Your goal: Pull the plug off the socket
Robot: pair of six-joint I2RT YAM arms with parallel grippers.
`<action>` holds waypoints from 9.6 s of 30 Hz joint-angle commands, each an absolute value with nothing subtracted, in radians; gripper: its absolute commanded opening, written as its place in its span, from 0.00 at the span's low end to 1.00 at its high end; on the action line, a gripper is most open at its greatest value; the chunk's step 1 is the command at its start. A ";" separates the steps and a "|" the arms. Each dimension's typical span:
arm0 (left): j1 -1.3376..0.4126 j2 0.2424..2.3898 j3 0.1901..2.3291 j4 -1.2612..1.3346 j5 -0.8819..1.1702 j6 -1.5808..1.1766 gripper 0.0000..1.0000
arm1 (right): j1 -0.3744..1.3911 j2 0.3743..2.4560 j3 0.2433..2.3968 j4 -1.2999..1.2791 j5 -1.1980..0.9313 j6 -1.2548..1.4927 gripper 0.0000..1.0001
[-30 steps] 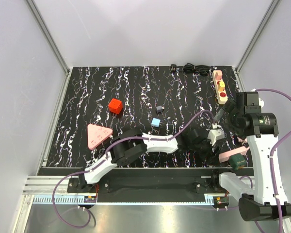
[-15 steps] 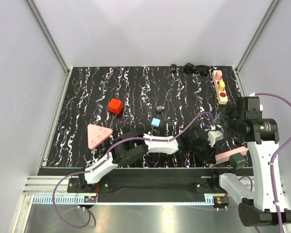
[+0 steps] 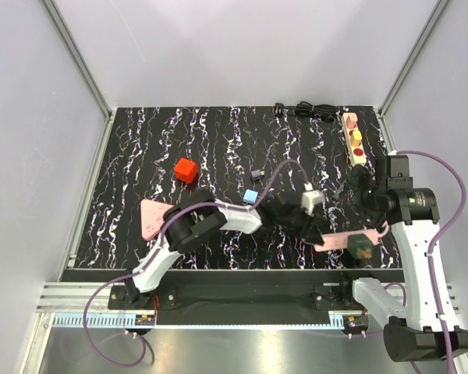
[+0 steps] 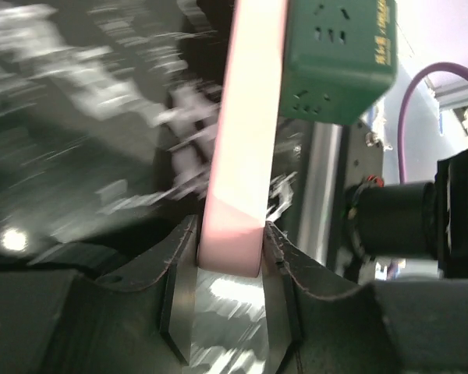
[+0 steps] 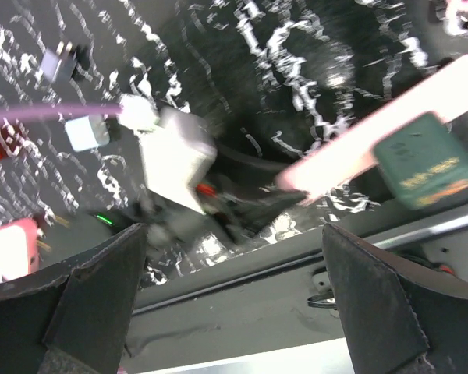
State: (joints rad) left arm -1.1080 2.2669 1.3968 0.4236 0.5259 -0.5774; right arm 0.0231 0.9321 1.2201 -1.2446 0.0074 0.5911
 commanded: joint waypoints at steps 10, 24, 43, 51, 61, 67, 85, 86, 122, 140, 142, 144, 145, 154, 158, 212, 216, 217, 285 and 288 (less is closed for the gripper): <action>-0.936 2.140 1.195 0.394 0.512 -0.610 0.00 | 0.018 1.009 1.039 -1.094 -0.014 0.646 0.99; -0.913 2.178 1.175 0.413 0.523 -0.647 0.00 | -0.031 0.969 0.858 -0.897 0.123 0.787 1.00; -0.913 2.192 1.166 0.433 0.554 -0.669 0.00 | -0.158 0.894 0.611 -0.684 -0.080 0.770 1.00; -0.913 2.206 1.178 0.423 0.569 -0.666 0.00 | -0.161 0.880 0.545 -0.604 -0.089 0.813 0.98; -0.934 2.200 1.192 0.406 0.586 -0.626 0.00 | -0.161 0.873 0.468 -0.492 -0.097 0.827 0.85; -0.946 2.195 1.201 0.413 0.603 -0.612 0.12 | -0.161 0.867 0.457 -0.480 -0.063 0.830 0.71; -0.963 2.353 1.526 0.252 0.649 -0.577 0.65 | -0.163 0.893 0.449 -0.477 -0.155 0.871 0.19; -0.965 2.373 1.535 0.255 0.656 -0.586 0.62 | -0.163 0.887 0.448 -0.477 -0.153 0.873 0.19; -0.959 2.549 1.742 0.006 0.401 -0.979 0.00 | -0.163 0.710 0.563 -0.698 -0.141 0.847 0.00; -0.954 2.562 1.752 -0.077 0.361 -0.969 0.00 | -0.170 0.762 0.808 -0.871 -0.184 0.802 0.00; -0.950 2.565 1.753 -0.090 0.362 -0.966 0.00 | -0.179 0.762 0.833 -0.893 -0.179 0.790 0.00; -0.943 2.566 1.749 -0.087 0.373 -0.966 0.00 | -0.199 0.761 0.835 -0.900 -0.201 0.782 0.00; -0.942 2.566 1.747 -0.087 0.373 -0.966 0.00 | -0.205 0.759 0.833 -0.900 -0.207 0.778 0.00; -0.934 2.583 1.778 -0.141 0.368 -0.957 0.00 | -0.259 0.753 0.861 -0.946 -0.435 0.859 0.00; -0.930 2.585 1.778 -0.159 0.365 -0.951 0.00 | -0.259 0.758 0.934 -1.006 -0.434 0.850 0.00; -0.917 2.551 1.687 -0.002 0.495 -0.931 0.00 | -0.278 1.258 0.672 -0.382 -0.144 0.627 0.91; -0.917 2.548 1.683 -0.003 0.495 -0.933 0.00 | -0.279 1.281 0.664 -0.351 -0.155 0.629 0.86; -0.917 2.549 1.683 -0.002 0.497 -0.931 0.00 | -0.279 1.290 0.664 -0.350 -0.156 0.629 0.84; -0.950 2.560 1.687 0.456 0.721 -0.946 0.55 | -0.279 1.043 0.644 -0.543 -0.321 0.666 0.00; -0.953 2.560 1.686 0.485 0.736 -0.946 0.53 | -0.279 1.057 0.640 -0.531 -0.333 0.672 0.00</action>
